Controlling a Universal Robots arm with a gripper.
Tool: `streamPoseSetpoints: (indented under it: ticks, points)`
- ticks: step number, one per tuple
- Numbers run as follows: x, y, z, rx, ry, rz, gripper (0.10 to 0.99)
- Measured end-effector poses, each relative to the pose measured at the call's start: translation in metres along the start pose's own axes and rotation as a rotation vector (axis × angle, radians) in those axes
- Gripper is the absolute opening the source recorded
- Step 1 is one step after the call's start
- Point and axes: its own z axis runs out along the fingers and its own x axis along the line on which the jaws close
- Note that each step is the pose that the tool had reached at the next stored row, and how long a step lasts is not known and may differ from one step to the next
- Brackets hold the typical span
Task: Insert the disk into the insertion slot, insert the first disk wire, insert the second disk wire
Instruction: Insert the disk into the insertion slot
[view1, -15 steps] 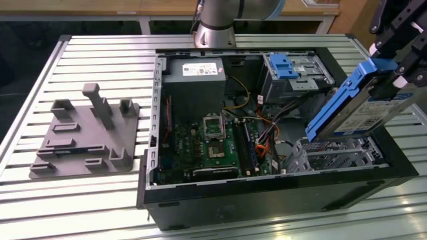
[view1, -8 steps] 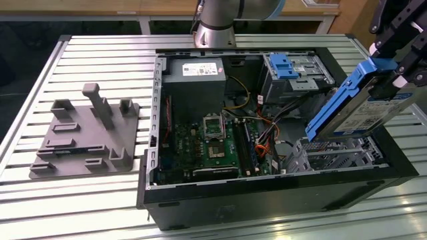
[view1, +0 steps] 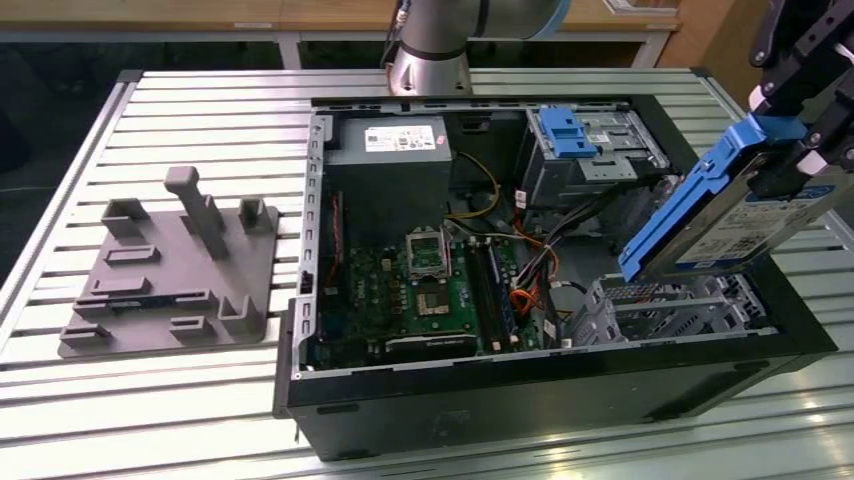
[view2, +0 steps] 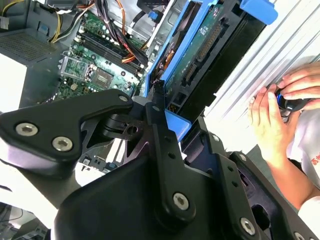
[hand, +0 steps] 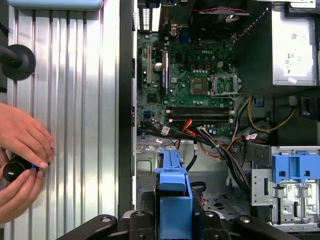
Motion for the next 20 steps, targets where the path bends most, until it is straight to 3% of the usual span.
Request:
streamPoseSetpoints:
  ticks: [7,20]
  points:
    - [-0.0009,-0.002,0.0006,0.0,0.0,0.0,0.365]
    - [-0.0118,-0.002,0.0046,0.0,0.0,0.0,0.365]
